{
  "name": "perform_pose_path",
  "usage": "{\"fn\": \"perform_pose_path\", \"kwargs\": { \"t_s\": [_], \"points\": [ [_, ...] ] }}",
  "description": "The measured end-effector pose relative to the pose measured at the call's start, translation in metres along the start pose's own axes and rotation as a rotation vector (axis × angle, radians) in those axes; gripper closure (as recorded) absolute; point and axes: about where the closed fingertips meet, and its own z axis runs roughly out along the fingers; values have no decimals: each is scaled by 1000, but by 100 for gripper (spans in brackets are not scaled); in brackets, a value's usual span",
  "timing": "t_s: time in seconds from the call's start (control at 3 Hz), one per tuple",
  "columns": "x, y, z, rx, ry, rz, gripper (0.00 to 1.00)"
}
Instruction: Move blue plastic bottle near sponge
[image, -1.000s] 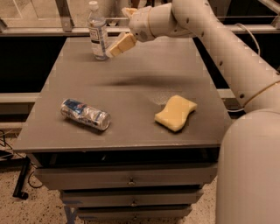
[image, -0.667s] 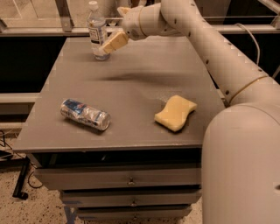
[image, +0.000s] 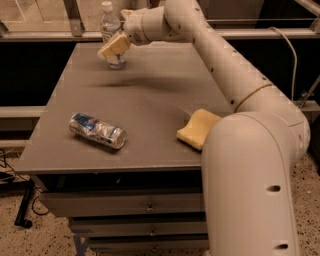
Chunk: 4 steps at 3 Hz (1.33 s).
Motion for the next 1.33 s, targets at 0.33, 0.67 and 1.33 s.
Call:
{"fn": "perform_pose_path", "kwargs": {
  "t_s": [0.33, 0.67, 1.33],
  "points": [
    [1, -1, 20, -15, -17, 33, 17],
    [7, -4, 27, -15, -21, 53, 40],
    [9, -11, 9, -3, -14, 37, 87]
  ]
}}
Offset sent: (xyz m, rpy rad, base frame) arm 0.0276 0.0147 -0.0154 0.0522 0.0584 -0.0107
